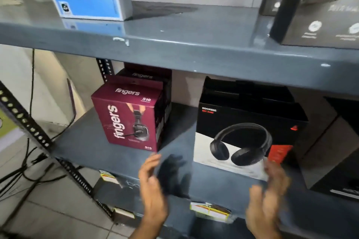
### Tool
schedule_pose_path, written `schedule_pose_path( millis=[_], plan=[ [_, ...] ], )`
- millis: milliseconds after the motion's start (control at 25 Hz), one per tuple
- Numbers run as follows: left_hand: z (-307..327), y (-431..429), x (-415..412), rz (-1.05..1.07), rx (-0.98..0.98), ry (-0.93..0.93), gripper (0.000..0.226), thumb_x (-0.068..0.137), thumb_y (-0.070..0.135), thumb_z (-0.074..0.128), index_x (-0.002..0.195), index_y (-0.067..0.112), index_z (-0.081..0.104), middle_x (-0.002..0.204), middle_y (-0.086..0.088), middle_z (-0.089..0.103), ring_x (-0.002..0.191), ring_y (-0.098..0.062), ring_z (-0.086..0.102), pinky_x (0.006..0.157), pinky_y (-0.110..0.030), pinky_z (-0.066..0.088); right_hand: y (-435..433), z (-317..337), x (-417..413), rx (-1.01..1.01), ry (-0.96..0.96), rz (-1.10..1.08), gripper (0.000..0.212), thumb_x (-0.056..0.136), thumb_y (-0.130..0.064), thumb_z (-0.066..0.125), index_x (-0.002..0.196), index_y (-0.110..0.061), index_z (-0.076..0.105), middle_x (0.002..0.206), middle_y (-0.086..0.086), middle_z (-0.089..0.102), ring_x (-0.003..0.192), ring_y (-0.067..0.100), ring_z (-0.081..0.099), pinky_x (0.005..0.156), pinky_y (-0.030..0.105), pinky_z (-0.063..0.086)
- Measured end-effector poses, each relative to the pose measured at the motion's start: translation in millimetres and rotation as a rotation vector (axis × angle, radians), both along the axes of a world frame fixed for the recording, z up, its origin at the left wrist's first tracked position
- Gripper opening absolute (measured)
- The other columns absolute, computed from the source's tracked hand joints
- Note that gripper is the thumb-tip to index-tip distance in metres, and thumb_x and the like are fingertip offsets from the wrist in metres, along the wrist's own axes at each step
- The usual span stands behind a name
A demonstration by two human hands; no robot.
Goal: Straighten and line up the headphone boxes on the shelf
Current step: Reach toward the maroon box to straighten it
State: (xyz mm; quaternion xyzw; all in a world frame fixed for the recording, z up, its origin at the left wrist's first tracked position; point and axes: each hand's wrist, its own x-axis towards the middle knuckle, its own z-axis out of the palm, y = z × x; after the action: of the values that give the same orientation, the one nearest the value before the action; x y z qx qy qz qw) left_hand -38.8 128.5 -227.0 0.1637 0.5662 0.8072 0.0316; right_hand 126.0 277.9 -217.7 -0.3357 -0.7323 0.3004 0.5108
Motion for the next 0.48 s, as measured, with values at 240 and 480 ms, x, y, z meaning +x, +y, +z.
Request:
schedule_pose_path(
  millis=[240,480],
  plan=[
    [12,-55,-227,0.037,-0.028,-0.204,0.071,0.091,0.052,0.030,0.149,0.011,0.025,0.157,-0.007,0.030,0.145,-0.026,0.029,0.119,-0.039,0.024,-66,26,-158,-0.369,-0.112,0.580,0.057,0.080,-0.063,0.042,0.133,-0.042,0.041,0.148,-0.012,0.042,0.142,0.003,0.034,0.118,0.026,0.023],
    [4,-48,-262,-0.493,-0.205,-0.161,0.093,0.056,0.085,0.060,0.119,0.017,0.060,0.121,-0.018,0.066,0.113,-0.035,0.062,0.100,-0.053,0.048,-57,30,-263,-0.971,0.263,0.447,0.086,0.066,-0.083,0.033,0.130,-0.029,0.055,0.148,0.004,0.051,0.135,0.019,0.047,0.117,0.043,0.031]
  ],
)
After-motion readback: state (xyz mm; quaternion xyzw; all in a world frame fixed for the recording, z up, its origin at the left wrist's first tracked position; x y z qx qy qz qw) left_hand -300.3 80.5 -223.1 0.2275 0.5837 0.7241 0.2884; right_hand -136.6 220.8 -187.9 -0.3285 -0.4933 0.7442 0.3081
